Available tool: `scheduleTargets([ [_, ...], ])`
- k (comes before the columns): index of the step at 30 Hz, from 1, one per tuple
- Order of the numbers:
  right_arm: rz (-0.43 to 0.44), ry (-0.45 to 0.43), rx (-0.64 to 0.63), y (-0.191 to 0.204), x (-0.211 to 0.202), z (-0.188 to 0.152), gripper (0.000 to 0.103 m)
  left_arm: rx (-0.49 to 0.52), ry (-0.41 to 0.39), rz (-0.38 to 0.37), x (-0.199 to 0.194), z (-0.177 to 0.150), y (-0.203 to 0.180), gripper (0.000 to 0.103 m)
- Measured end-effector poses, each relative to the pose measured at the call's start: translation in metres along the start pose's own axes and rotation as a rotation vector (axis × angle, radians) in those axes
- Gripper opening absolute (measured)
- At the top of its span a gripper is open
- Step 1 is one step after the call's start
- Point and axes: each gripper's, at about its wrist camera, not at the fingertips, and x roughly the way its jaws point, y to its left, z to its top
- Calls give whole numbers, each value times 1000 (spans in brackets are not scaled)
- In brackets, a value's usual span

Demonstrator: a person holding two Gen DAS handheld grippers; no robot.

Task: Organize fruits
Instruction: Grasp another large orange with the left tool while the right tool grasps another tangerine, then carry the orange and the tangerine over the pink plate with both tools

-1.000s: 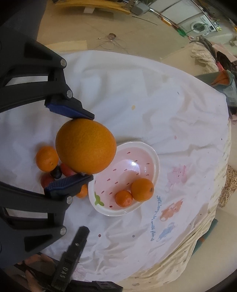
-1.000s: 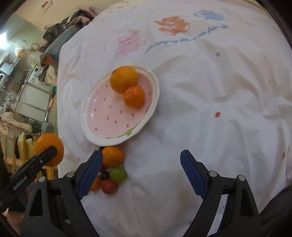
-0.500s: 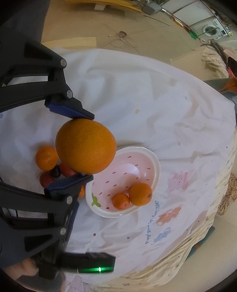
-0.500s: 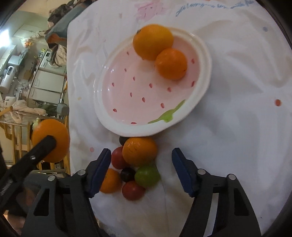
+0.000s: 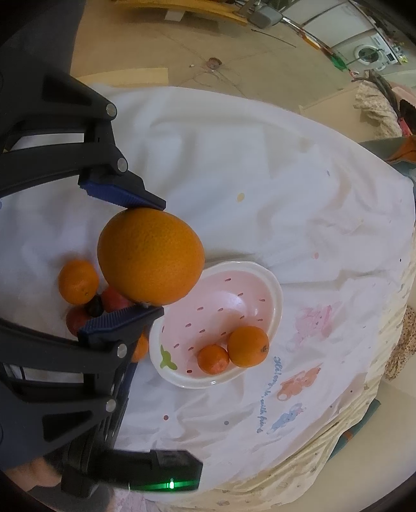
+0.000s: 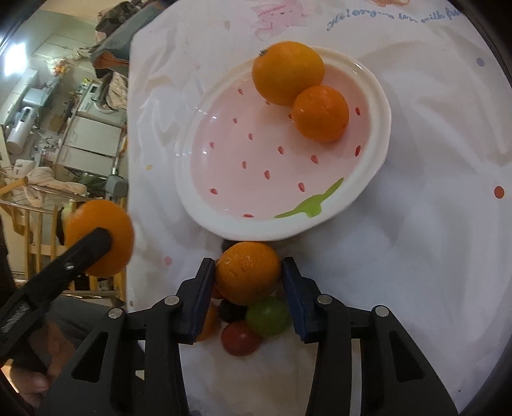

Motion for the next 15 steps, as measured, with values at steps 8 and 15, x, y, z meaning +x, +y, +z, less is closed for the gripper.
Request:
scheduleTargets([
  [8, 88, -50, -19, 9, -25, -5, 45, -12, 19, 17, 9, -3, 3, 54],
  [15, 140, -101, -30, 11, -49, -6, 45, 16, -2, 40, 11, -5, -1, 54],
])
